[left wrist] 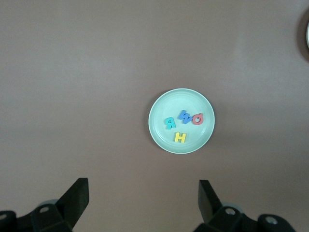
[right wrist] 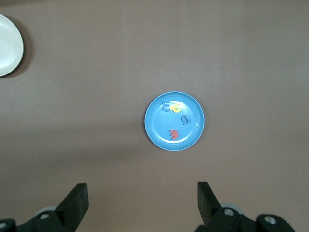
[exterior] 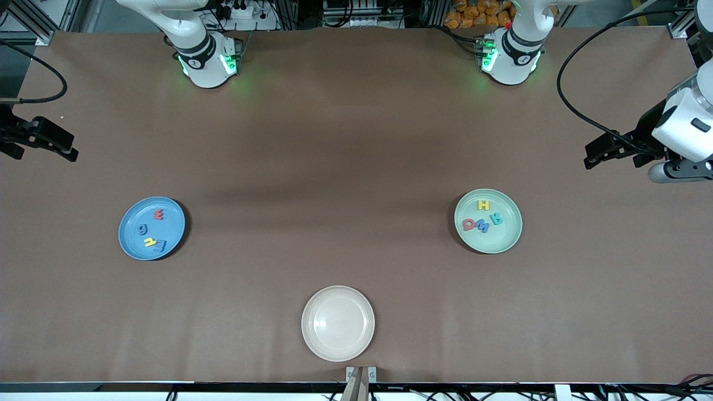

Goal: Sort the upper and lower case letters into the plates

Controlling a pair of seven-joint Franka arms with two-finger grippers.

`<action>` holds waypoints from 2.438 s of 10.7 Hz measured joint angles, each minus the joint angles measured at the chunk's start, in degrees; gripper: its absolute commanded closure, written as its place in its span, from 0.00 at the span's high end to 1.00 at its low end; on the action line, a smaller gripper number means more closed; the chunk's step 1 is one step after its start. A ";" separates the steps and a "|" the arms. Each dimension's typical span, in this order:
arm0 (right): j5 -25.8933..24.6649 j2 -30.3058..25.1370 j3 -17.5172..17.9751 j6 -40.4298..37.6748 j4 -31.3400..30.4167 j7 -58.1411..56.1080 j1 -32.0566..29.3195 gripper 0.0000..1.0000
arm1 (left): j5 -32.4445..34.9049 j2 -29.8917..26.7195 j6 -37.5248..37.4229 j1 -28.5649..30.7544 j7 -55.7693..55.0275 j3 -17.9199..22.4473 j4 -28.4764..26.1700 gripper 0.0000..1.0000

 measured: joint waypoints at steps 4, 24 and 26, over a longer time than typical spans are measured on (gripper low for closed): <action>2.71 -1.40 -0.85 -0.09 0.01 0.00 -0.11 1.00 | 0.03 0.01 -0.16 -0.02 0.02 -0.03 -0.10 1.00; 2.58 -1.30 -1.18 -1.94 -0.80 -0.24 -0.78 1.00 | 1.66 -6.61 1.97 0.15 -2.07 -0.21 -5.27 1.00; 2.58 -1.30 -1.17 -1.94 -0.80 -0.30 -0.77 1.00 | 1.66 -6.94 2.18 0.16 -2.06 -0.20 -5.32 1.00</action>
